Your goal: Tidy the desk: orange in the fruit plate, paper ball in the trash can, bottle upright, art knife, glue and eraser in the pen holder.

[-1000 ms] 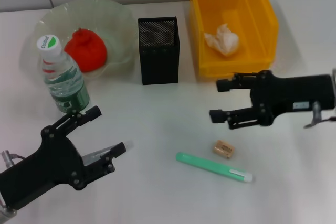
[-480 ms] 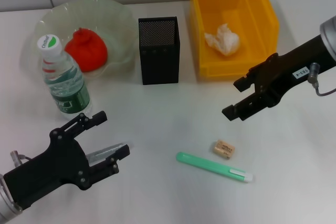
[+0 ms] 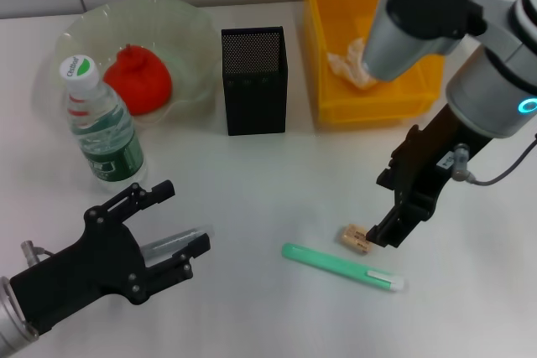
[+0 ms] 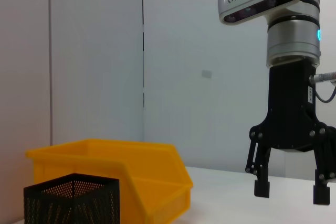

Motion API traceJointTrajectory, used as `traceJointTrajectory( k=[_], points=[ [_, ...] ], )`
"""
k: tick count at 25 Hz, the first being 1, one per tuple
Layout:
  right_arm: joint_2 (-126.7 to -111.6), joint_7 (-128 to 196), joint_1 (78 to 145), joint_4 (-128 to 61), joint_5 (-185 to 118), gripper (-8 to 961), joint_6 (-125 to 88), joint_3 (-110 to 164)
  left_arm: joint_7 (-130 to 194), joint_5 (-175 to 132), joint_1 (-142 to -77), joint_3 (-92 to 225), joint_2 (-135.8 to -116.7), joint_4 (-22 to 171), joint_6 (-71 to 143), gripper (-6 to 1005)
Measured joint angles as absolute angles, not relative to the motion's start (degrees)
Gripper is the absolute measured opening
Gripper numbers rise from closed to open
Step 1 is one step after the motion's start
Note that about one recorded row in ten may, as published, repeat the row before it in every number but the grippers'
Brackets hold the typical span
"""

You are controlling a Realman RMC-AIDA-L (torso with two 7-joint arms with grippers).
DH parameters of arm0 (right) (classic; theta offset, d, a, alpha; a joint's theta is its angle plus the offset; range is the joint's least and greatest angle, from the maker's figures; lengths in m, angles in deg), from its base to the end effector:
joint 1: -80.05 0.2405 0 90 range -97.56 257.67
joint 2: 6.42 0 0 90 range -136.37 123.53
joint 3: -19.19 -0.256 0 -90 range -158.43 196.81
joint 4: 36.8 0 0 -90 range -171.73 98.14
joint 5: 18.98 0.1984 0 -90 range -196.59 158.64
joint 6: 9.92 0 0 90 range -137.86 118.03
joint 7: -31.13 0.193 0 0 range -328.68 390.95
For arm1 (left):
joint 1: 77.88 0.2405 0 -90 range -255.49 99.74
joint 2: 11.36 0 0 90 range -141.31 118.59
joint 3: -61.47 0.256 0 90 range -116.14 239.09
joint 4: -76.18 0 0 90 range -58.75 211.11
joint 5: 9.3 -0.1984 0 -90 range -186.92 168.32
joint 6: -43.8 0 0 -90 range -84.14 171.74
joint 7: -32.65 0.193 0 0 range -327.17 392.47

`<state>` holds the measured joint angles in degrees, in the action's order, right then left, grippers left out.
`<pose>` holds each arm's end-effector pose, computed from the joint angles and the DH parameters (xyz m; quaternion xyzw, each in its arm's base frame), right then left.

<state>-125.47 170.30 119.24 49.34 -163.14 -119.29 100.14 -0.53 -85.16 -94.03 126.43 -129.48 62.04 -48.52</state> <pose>0.1590 0.3095 -0.0347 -0.9519 0.1959 -0.2308 0.0464 -0.2594 0.2445 -0.0768 -0.9019 -0.0894 -0.3596 0.2219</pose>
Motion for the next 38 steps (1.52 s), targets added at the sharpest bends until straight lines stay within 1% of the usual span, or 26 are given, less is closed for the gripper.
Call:
traceJointTrajectory(
  k=[9, 32, 35, 38],
  points=[
    [-125.8, 170.76, 120.03, 48.69, -163.37, 823, -117.36, 109.53, -0.53, -85.15, -94.32, 126.67, -129.57, 62.02, -48.35, 790],
    [-126.04, 177.81, 119.73, 45.09, -163.48, 822, -111.16, 118.8, -0.4, -85.8, -94.58, 127.04, -129.68, 62.03, -47.93, 786],
    [-126.04, 178.15, 119.78, 44.26, -163.47, 818, -109.83, 119.93, -0.4, -85.82, -94.59, 127.04, -129.71, 62.03, -47.92, 786],
    [-126.04, 178.69, 119.9, 43.89, -163.44, 786, -108.97, 120.65, -0.39, -85.86, -94.65, 127.04, -129.74, 62.03, -47.88, 785]
  ],
)
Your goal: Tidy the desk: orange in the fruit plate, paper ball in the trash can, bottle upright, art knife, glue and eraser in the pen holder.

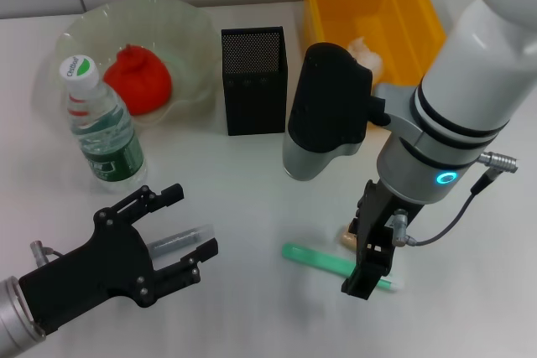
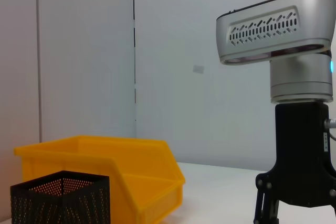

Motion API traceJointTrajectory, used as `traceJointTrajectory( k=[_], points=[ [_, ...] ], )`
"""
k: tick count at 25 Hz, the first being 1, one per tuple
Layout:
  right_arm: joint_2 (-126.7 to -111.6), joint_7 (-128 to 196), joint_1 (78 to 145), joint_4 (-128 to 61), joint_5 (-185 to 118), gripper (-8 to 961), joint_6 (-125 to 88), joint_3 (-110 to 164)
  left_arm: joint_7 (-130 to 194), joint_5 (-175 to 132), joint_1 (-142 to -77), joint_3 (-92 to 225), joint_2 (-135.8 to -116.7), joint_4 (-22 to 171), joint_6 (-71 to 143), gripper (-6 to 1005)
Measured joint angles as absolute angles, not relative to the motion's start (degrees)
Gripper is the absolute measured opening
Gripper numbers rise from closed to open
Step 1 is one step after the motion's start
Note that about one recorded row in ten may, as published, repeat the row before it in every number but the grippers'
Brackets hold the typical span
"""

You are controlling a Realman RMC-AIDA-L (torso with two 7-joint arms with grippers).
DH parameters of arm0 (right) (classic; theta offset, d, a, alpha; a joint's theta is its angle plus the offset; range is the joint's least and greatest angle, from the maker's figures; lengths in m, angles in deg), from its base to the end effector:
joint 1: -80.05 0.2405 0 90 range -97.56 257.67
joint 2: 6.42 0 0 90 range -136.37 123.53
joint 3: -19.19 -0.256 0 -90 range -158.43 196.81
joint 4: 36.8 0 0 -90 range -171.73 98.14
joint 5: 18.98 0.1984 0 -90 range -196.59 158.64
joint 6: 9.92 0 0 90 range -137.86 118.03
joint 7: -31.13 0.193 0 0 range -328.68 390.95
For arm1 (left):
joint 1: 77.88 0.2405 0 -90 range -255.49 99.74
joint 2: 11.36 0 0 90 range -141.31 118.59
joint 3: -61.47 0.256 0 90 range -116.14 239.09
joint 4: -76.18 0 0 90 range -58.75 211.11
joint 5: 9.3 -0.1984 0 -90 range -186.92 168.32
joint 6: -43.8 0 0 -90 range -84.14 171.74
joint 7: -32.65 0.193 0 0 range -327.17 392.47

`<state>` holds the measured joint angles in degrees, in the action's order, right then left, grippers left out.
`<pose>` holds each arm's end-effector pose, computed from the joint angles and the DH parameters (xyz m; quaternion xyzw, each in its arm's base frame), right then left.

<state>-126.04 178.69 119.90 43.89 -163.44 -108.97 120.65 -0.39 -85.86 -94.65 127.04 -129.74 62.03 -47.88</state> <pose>0.1651 0.2888 -0.0938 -0.9406 0.1575 -0.2990 0.0315 -0.2570 0.2446 -0.0821 -0.9068 -0.0842 -0.3543 0.2121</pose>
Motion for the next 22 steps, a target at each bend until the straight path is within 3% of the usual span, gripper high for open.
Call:
traceJointTrajectory(
  k=[13, 22],
  points=[
    [-126.1, 181.62, 120.13, 42.3, -163.33, 606, -106.82, 123.78, -0.32, -86.35, -94.88, 127.04, -129.75, 62.03, -47.86, 783],
    [-126.13, 181.84, 120.58, 40.43, -163.04, 604, -105.84, 124.1, -0.37, -86.54, -95.11, 127.62, -129.75, 62.03, -47.87, 781]
  ],
)
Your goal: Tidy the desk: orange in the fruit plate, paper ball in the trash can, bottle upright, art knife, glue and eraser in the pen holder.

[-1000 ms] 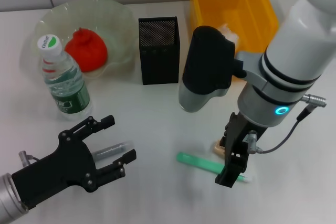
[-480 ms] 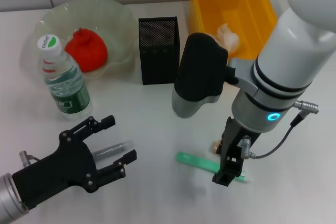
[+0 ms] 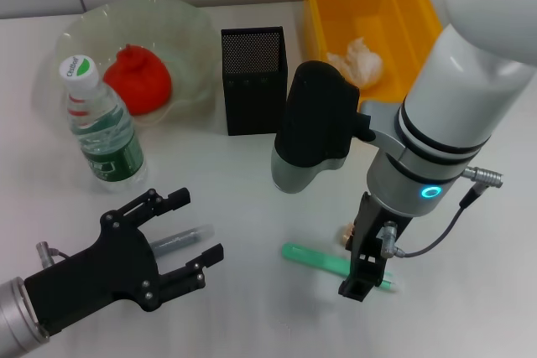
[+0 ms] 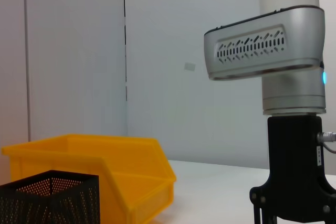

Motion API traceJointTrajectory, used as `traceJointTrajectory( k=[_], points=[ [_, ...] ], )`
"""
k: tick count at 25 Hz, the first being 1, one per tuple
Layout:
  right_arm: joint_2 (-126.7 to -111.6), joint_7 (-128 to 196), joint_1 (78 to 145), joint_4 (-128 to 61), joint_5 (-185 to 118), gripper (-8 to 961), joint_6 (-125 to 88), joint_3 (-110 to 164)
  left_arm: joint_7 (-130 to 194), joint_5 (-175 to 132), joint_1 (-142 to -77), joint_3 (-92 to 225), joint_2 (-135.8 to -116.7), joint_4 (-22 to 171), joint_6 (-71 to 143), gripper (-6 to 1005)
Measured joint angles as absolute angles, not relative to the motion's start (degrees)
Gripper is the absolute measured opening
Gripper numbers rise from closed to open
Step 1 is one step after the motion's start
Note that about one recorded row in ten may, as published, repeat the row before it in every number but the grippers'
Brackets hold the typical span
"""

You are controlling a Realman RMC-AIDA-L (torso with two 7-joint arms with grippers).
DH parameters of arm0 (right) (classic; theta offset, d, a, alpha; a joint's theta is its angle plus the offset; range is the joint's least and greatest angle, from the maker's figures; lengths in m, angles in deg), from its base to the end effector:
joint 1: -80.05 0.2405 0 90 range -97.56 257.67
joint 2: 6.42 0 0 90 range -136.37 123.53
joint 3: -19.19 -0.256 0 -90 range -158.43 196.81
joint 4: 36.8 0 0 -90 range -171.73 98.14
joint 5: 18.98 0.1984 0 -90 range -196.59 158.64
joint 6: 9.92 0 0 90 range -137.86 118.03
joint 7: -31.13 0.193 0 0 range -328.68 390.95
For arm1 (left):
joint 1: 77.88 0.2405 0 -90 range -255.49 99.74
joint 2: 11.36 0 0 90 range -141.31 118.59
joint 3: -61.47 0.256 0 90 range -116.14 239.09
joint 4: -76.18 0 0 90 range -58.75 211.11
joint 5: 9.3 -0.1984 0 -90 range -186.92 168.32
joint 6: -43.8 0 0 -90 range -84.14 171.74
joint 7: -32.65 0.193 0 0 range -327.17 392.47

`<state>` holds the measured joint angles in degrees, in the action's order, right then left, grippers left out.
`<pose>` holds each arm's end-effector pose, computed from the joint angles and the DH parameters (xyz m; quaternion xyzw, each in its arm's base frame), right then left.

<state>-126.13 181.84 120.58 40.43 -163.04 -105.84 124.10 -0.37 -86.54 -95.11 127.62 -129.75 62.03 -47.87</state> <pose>0.1717 0.2863 -0.1068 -0.9341 0.1738 -0.3100 0.0325 -0.2550 0.2434 -0.0851 -0.9109 -0.0786 -0.3516 0.2013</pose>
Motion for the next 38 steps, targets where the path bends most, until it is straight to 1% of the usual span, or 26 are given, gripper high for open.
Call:
traceJointTrajectory(
  k=[18, 38],
  points=[
    [-126.13, 181.94, 122.42, 36.19, -162.76, 601, -103.18, 125.69, -0.4, -86.56, -95.19, 127.65, -129.75, 62.04, -47.96, 778],
    [-126.22, 182.24, 122.94, 34.66, -162.58, 598, -102.02, 127.16, -0.16, -86.55, -95.16, 127.83, -129.75, 62.12, -47.87, 774]
  ],
)
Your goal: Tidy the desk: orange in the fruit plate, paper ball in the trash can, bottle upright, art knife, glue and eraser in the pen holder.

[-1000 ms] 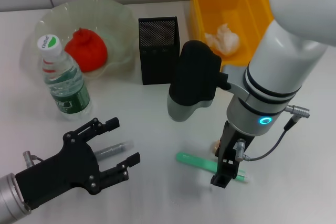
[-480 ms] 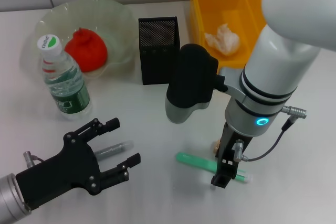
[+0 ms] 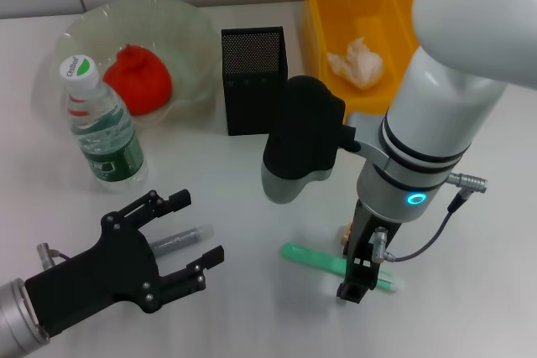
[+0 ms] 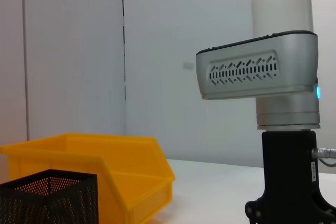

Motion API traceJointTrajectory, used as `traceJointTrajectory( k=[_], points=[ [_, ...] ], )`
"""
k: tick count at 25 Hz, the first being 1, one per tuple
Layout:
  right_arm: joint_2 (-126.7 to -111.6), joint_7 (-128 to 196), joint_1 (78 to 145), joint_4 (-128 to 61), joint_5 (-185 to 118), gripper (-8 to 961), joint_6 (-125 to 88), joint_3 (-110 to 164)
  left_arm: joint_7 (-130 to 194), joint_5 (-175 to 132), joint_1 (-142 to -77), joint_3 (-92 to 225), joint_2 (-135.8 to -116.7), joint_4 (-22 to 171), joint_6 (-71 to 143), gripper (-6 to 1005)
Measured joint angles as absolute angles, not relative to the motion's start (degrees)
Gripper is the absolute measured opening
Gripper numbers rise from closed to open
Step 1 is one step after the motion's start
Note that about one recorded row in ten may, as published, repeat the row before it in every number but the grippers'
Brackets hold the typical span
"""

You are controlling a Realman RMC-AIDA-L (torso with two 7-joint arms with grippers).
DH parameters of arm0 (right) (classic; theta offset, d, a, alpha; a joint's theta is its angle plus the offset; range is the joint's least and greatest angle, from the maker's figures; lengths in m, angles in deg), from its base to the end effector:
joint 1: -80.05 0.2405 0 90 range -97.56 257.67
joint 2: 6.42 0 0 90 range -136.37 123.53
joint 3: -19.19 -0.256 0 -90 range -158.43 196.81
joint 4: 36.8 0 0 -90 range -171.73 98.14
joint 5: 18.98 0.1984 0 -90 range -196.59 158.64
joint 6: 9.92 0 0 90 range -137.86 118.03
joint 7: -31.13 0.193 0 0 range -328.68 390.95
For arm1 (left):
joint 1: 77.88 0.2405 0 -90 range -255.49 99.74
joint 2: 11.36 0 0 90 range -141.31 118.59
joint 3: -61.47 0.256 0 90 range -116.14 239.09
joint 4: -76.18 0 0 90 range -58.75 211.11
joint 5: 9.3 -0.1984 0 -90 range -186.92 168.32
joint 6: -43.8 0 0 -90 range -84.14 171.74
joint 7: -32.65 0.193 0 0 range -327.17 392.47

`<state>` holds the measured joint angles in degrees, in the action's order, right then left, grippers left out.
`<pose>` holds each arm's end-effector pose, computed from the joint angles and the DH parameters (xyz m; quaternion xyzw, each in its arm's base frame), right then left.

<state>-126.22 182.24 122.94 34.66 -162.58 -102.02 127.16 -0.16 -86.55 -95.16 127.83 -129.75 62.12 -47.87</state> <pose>0.1791 0.2896 -0.1199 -0.9293 0.1697 -0.3265 0.0308 -0.2548 0.2428 -0.0858 -0.9116 -0.0769 -0.3509 0.1999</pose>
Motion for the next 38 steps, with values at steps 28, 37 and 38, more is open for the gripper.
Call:
traceJointTrajectory(
  k=[28, 37, 38],
  points=[
    [-126.2, 182.92, 123.73, 33.88, -162.57, 329, -101.91, 129.53, 0.1, -86.56, -95.03, 128.09, -129.75, 62.03, -48.01, 769],
    [-126.21, 182.76, 123.46, 34.39, -162.66, 163, -101.99, 129.51, 0.13, -86.55, -95.17, 128.1, -129.75, 62.03, -48.19, 767],
    [-126.16, 182.76, 123.34, 34.63, -162.66, 163, -102.0, 129.34, 0.13, -86.55, -95.2, 128.1, -129.75, 62.03, -48.2, 767]
  ],
)
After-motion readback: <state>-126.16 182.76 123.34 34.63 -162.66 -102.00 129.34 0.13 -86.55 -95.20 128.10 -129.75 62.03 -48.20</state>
